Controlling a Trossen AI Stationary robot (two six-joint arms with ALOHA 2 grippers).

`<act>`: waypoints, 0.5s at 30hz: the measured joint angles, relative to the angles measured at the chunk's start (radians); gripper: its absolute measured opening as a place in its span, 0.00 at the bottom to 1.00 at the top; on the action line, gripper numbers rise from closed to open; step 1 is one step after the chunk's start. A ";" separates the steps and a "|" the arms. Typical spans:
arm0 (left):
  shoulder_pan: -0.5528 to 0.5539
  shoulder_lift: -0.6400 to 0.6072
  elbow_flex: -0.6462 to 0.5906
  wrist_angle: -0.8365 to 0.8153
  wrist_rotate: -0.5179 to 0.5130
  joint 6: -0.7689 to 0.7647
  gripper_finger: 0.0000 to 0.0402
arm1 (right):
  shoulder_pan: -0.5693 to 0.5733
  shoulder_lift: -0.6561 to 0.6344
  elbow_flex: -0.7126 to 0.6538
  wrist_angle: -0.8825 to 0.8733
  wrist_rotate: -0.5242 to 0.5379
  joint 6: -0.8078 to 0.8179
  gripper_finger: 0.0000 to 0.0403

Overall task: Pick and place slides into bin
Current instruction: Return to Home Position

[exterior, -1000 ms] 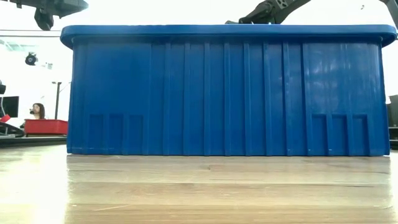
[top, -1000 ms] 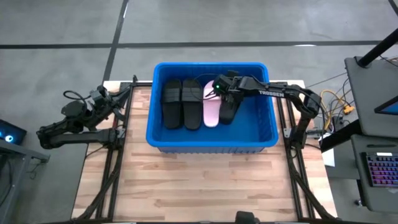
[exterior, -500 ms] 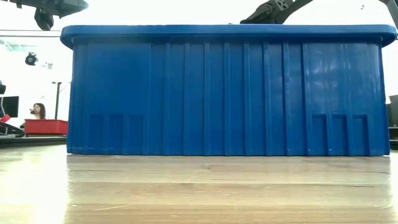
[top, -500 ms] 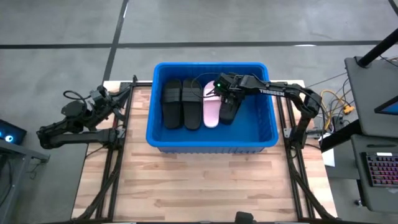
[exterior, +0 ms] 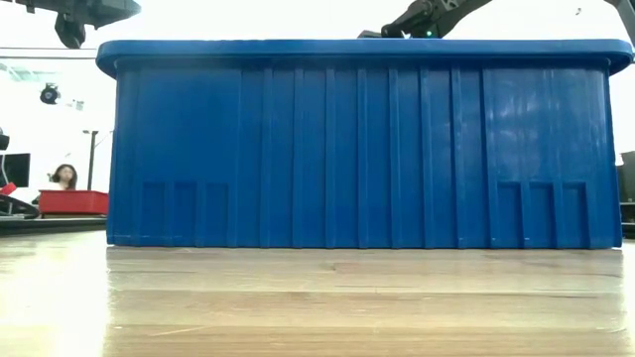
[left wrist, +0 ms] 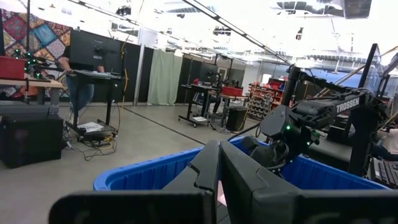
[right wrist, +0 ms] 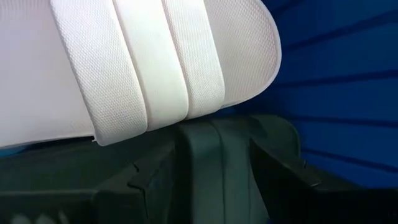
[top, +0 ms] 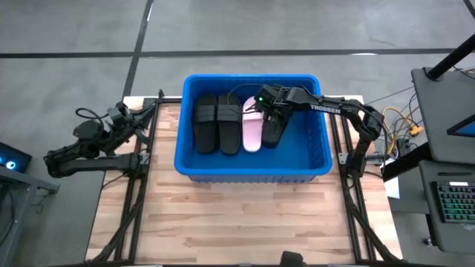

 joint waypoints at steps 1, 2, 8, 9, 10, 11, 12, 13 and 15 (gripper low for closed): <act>0.000 0.000 0.000 0.000 0.000 0.000 0.00 | 0.000 0.000 0.001 -0.001 0.000 0.000 0.48; 0.000 0.000 0.000 0.000 0.000 0.000 0.00 | -0.001 0.000 0.003 -0.003 0.000 0.002 0.48; 0.000 0.000 0.000 0.000 0.000 0.000 0.00 | 0.000 0.000 0.021 -0.042 -0.007 0.035 0.48; 0.000 0.000 0.000 0.000 0.000 0.000 0.00 | 0.000 0.000 0.024 -0.049 -0.020 0.040 0.48; 0.000 0.000 0.000 0.000 0.000 0.000 0.00 | -0.001 0.000 0.028 -0.051 -0.028 0.045 0.48; 0.000 0.000 0.000 0.000 0.000 0.000 0.00 | 0.000 0.000 0.033 -0.051 -0.032 0.050 0.48; 0.000 0.000 0.000 0.000 0.000 0.000 0.00 | 0.000 0.000 0.038 -0.051 -0.040 0.054 0.48; 0.000 0.000 0.000 0.000 0.000 0.000 0.00 | 0.000 0.000 0.042 -0.050 -0.048 0.061 0.48; 0.000 0.000 0.000 0.000 0.000 0.000 0.00 | 0.000 0.000 0.053 -0.051 -0.058 0.069 0.48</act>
